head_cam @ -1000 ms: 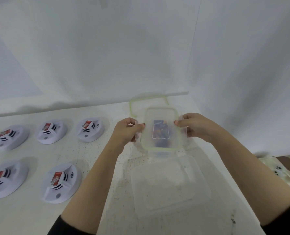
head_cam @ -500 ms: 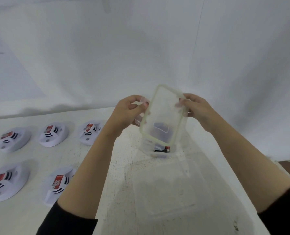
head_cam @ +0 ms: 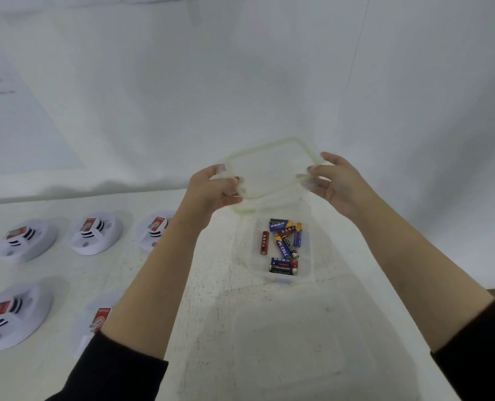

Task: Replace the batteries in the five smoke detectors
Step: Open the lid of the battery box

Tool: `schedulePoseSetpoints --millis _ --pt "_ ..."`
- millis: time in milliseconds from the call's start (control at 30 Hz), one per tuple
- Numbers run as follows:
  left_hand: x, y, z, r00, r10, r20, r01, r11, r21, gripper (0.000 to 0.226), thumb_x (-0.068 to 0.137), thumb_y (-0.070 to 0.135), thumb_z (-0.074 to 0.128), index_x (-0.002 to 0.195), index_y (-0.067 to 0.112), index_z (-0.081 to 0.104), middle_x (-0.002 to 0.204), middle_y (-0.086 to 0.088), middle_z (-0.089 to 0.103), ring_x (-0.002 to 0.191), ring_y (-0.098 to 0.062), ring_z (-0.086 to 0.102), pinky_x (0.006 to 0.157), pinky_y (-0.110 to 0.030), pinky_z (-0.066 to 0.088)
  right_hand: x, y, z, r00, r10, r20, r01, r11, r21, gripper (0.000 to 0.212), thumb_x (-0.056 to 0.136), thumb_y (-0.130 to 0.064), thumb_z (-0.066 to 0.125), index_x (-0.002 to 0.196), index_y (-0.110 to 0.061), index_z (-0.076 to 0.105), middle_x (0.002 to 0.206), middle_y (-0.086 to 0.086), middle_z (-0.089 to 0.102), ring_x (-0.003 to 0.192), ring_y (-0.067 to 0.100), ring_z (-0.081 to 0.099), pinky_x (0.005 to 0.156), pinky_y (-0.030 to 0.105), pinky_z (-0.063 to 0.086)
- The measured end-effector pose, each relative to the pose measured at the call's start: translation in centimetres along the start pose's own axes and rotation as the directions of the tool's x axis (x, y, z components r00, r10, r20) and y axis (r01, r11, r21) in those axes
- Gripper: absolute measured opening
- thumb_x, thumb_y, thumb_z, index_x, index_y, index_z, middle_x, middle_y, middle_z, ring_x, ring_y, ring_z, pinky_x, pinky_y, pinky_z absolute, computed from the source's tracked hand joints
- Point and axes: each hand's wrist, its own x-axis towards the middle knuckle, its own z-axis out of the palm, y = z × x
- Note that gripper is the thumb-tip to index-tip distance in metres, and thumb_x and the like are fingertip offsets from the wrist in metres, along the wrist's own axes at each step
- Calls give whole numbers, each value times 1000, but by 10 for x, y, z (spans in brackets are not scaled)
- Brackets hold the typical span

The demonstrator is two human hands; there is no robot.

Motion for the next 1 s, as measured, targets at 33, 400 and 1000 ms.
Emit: schedulePoseSetpoints --millis 33,400,1000 --pt "8 -2 0 996 15 -86 -13 999 32 37 90 -5 59 126 -3 49 100 -13 63 68 -15 66 65 -25 60 4 1 2 1000 -2 -17 1 999 -46 49 87 3 57 129 -12 37 90 8 62 70 22 66 74 32 57" --pt "61 -21 -4 964 39 -264 34 964 265 50 89 2 64 134 -8 46 110 -9 49 68 -20 60 74 -29 59 43 15 4 983 60 -171 -133 880 -457 44 83 -6 65 125 -10 51 108 7 59 70 12 54 59 23 38" --pt "-23 -37 1 996 -75 -51 90 796 598 37 84 40 70 105 12 56 103 -6 65 89 -19 65 73 -32 56 2 30 -2 991 21 -133 -123 547 -828 41 85 -25 64 117 -1 56 106 16 66 88 24 64 74 33 51"
